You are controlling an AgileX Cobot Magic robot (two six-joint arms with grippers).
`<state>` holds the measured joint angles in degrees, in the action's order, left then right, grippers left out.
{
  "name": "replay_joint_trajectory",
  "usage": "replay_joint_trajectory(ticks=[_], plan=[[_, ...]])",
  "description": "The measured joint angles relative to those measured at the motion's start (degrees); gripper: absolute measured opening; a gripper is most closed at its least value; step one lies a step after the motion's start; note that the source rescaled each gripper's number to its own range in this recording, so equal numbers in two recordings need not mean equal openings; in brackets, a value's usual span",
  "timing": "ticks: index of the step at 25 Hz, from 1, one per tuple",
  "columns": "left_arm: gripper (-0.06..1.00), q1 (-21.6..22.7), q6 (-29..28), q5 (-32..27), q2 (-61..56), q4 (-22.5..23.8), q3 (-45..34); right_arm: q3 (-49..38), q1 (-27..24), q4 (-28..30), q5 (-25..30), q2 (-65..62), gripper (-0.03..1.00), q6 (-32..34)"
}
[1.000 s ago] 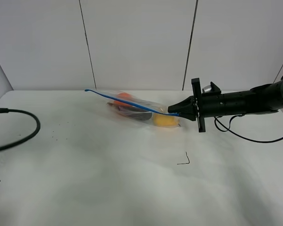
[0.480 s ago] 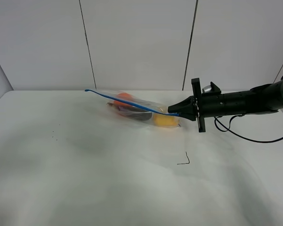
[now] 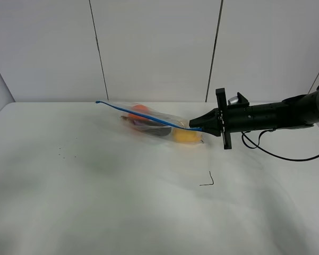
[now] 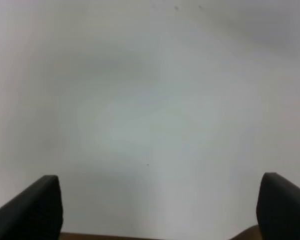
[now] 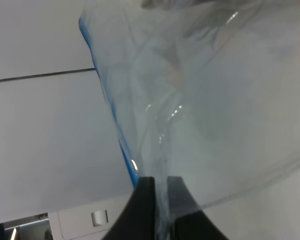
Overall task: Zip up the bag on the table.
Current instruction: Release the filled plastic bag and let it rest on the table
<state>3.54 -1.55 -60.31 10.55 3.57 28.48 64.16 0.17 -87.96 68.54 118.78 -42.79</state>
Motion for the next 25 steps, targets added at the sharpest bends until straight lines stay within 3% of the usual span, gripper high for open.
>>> replay_joint_trajectory(ticks=[9,11,13,17,18,21,25], plan=[[0.99,0.06,0.0,-0.1,-10.61,0.0,-0.06,0.0,0.0,0.0,0.0,0.0,0.0,0.0],[0.99,0.06,0.0,-0.05,-10.66,-0.06,-0.06,0.0,0.0,0.13,0.0,0.0,0.04,0.0],[0.99,0.06,0.0,-0.05,-10.66,-0.06,-0.06,0.0,0.0,0.36,0.0,0.0,0.18,0.0],[0.99,0.06,0.0,0.0,-10.66,-0.06,-0.06,0.0,0.0,1.79,-0.05,0.0,0.75,1.1],[0.99,0.06,0.0,0.0,-10.66,-0.06,-0.06,0.0,0.0,2.44,-0.05,0.0,0.86,1.37],[0.99,0.06,0.0,0.0,-10.66,-0.06,-0.06,0.59,0.0,6.42,-0.05,0.0,0.97,3.36],[0.99,0.06,0.0,0.0,-10.66,-0.06,-0.06,6.89,0.0,20.62,0.05,0.0,1.0,10.25]])
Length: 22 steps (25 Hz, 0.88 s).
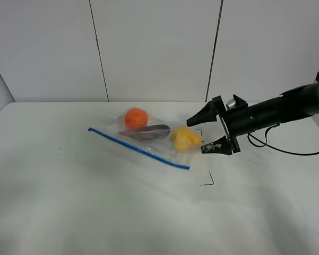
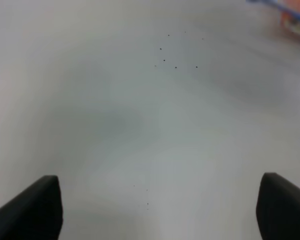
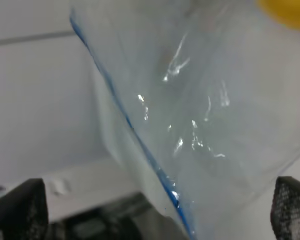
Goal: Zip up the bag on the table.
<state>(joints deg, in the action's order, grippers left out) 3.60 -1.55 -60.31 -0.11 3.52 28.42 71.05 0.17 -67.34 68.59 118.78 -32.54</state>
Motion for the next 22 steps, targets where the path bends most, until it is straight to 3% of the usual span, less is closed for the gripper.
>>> replay_joint_trajectory(ticks=[7,10,14,22], plan=[[0.99,0.0,0.0,0.02,0.0,0.0,0.0,15.94,1.3,40.79,-1.1,0.0,1.0,20.94],[0.99,0.0,0.0,0.02,0.0,0.0,0.0,20.45,2.0,51.29,-1.04,0.05,1.0,27.67],[0.99,0.0,0.04,0.02,0.0,0.0,0.0,22.92,2.16,56.79,-0.59,0.05,1.0,30.09],[0.99,0.0,0.04,0.06,0.0,0.0,0.0,23.11,2.16,59.73,0.83,-1.04,1.0,29.81]])
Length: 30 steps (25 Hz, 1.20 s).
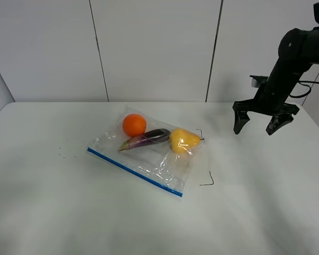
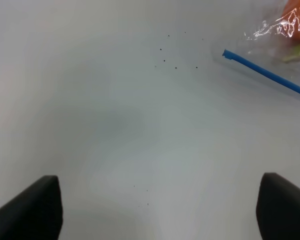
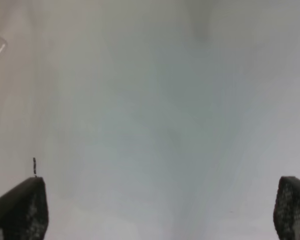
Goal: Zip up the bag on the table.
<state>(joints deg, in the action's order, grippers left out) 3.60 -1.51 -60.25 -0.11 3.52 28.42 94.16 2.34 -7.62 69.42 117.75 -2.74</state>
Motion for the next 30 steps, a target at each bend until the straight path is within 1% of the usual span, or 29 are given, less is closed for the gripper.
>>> replay_joint_trajectory(ticks=[4,10,14,17,25,26,30], plan=[[0.99,0.0,0.0,0.0,0.0,0.0,0.0,0.0,0.0,1.39,0.0,-2.95,1.0,-0.01],[0.99,0.0,0.0,0.0,0.0,0.0,0.0,-0.05,0.0,2.78,0.04,-11.21,1.0,0.04],[0.99,0.0,0.0,0.0,0.0,0.0,0.0,-3.85,0.0,3.86,-0.01,-19.69,1.0,0.14],[0.99,0.0,0.0,0.0,0.0,0.0,0.0,-11.07,0.0,4.47,0.04,-27.49,1.0,0.14],[0.99,0.0,0.0,0.0,0.0,0.0,0.0,-38.58,0.0,4.68,-0.22,-48.99,1.0,0.14],[0.99,0.0,0.0,0.0,0.0,0.0,0.0,-42.02,0.0,4.73,-0.7,-51.87,1.0,0.14],[0.99,0.0,0.0,0.0,0.0,0.0,0.0,-53.02,0.0,4.9,-6.01,-63.48,1.0,0.14]])
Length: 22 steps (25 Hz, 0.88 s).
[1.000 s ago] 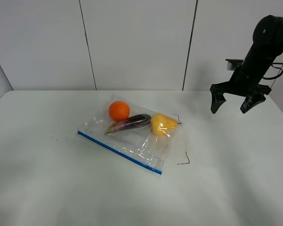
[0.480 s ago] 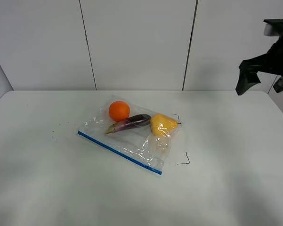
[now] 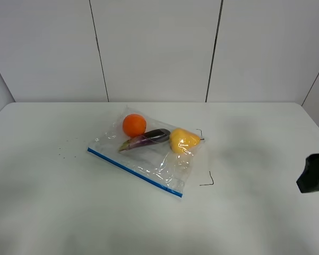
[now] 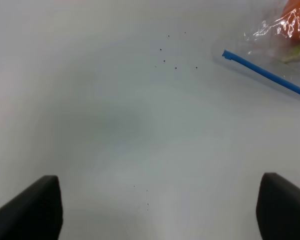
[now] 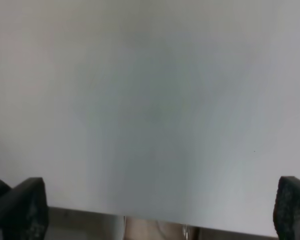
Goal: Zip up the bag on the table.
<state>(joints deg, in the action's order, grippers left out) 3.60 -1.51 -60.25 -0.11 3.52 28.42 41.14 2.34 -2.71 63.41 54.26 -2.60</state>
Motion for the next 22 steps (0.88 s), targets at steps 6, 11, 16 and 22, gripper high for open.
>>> replay_joint_trajectory(ticks=[6,11,16,22], plan=[[0.99,0.0,0.0,0.01,0.0,0.0,0.0,-9.58,0.0,0.14,-4.84,-16.51,1.0,0.0],[0.99,0.0,0.0,0.01,0.0,0.0,0.0,-12.6,0.0,0.59,-4.56,-27.68,1.0,0.0],[0.99,0.0,0.0,0.01,0.0,0.0,0.0,-12.6,0.0,2.38,-4.62,-33.08,1.0,0.02],[0.99,0.0,0.0,0.01,0.0,0.0,0.0,-12.6,0.0,2.71,-4.62,-33.27,1.0,0.02]])
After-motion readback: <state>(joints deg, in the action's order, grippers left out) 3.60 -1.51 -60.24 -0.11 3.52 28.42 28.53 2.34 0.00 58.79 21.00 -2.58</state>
